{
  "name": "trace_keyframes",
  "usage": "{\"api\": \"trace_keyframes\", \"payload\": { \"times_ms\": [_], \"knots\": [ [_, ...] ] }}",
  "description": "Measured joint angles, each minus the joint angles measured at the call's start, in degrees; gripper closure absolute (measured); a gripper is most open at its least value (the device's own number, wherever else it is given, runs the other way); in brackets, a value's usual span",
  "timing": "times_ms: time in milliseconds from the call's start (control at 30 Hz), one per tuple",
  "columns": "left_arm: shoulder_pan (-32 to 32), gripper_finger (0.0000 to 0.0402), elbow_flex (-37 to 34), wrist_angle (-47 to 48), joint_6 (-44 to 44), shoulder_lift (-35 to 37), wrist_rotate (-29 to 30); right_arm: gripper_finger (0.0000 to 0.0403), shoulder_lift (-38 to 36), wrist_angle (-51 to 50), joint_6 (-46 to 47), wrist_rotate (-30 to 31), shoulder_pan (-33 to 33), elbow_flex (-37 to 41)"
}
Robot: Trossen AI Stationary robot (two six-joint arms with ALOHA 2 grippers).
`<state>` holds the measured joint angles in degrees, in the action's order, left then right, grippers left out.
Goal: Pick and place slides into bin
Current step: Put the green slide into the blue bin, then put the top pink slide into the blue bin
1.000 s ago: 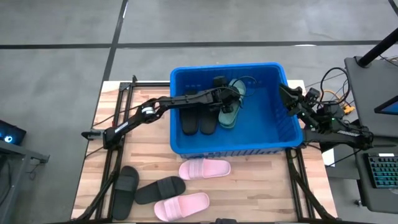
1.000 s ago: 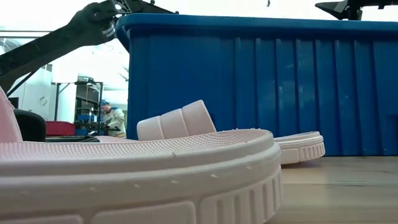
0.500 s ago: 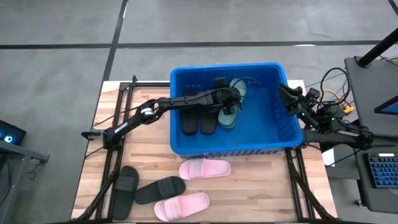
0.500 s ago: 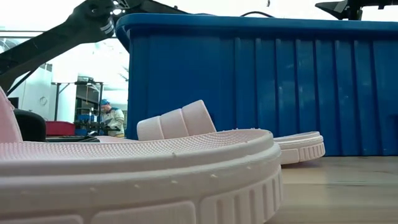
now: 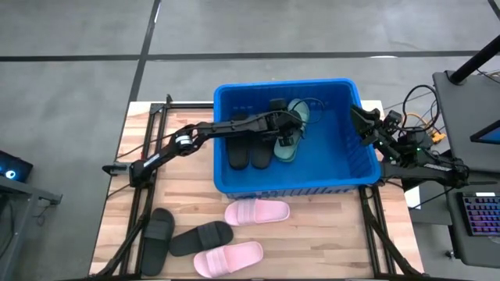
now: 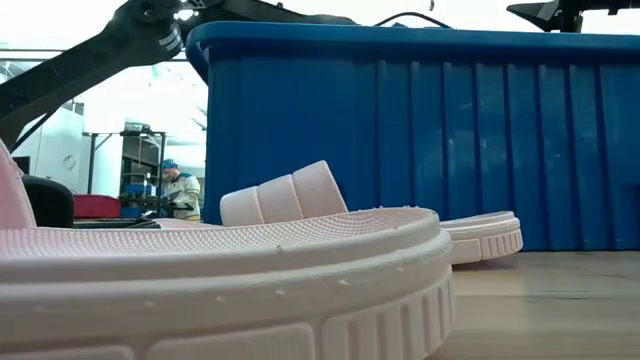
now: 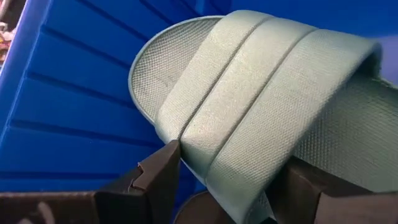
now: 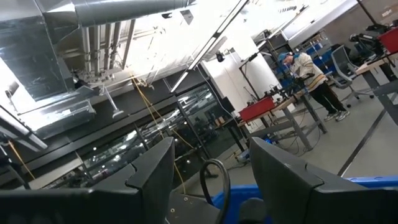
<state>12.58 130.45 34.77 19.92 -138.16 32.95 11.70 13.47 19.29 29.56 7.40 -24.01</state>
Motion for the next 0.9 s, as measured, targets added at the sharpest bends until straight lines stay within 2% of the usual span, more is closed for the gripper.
{"api": "trace_keyframes", "payload": {
  "times_ms": [433, 700, 767, 900],
  "knots": [
    [-0.36, 0.0209, 0.0, 4.49, 0.0, 2.61, -5.39, 0.0202, -0.07, -0.12, -0.28, 0.0, 0.0, 0.0],
    [-1.48, 0.0209, -0.09, 7.75, -0.66, 6.22, -6.14, 0.0202, -0.11, -0.12, -0.73, 0.0, 0.0, 0.0],
    [-1.62, 0.0211, -0.09, 8.38, -2.69, 8.53, -9.78, 0.0202, -0.11, -0.05, -1.46, 0.0, 0.0, 0.0],
    [-1.05, 0.0231, -0.09, 7.25, -9.69, 13.91, -25.61, 0.0202, -0.11, 0.03, -1.75, 0.0, 0.0, 0.0]
  ]
}}
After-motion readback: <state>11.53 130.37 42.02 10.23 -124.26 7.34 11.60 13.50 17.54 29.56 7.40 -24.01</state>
